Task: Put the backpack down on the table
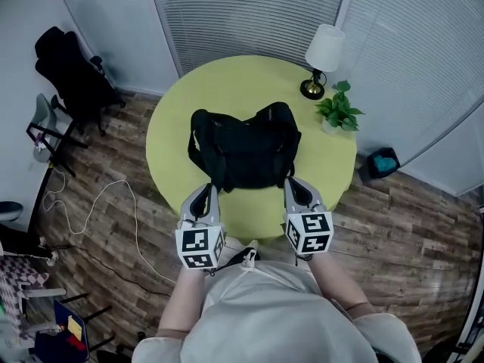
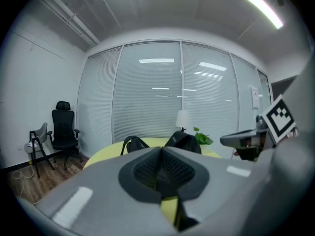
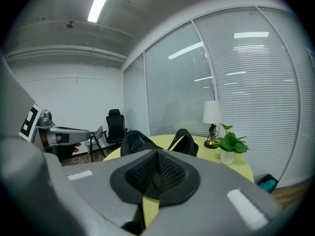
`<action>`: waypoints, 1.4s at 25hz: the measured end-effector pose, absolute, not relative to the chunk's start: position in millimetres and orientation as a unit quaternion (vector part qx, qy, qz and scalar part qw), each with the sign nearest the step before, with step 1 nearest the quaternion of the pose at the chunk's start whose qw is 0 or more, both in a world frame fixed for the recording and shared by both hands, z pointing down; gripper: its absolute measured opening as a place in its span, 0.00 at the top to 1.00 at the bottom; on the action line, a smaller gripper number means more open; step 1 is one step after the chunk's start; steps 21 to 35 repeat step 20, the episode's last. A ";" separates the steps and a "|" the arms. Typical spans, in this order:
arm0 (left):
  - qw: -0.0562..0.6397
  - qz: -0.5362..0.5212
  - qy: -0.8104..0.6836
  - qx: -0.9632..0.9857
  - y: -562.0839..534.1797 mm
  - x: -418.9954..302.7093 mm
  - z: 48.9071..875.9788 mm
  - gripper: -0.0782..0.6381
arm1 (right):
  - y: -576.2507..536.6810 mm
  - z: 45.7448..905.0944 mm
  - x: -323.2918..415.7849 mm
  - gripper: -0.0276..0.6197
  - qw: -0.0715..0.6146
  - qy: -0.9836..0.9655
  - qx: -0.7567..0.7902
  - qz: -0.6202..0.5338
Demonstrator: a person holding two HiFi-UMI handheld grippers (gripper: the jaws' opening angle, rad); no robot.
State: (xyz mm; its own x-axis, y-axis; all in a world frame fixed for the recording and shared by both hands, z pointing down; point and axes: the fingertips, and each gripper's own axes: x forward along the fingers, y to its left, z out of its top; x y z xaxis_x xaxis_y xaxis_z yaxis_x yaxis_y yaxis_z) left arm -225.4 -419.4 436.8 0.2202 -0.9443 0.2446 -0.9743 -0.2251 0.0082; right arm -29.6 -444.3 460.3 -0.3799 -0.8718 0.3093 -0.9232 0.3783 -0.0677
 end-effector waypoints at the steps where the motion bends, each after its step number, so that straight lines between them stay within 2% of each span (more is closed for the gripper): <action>1: 0.077 0.094 -0.615 0.779 -417.9 -225.8 435.3 0.88 | -442.8 459.2 -31.2 0.96 0.110 -0.823 0.546 0.114; 8: 0.066 0.087 -0.608 0.786 -412.0 -236.7 425.5 0.88 | -436.1 444.4 -40.3 0.96 0.095 -0.819 0.556 0.105; 17: 0.055 0.084 -0.608 0.787 -417.4 -258.2 415.2 0.88 | -435.5 442.9 -61.7 0.96 0.109 -0.816 0.558 0.099; 35: 0.059 0.082 -0.603 0.792 -423.2 -259.5 414.6 0.88 | -438.1 442.5 -65.0 0.96 0.111 -0.815 0.560 0.100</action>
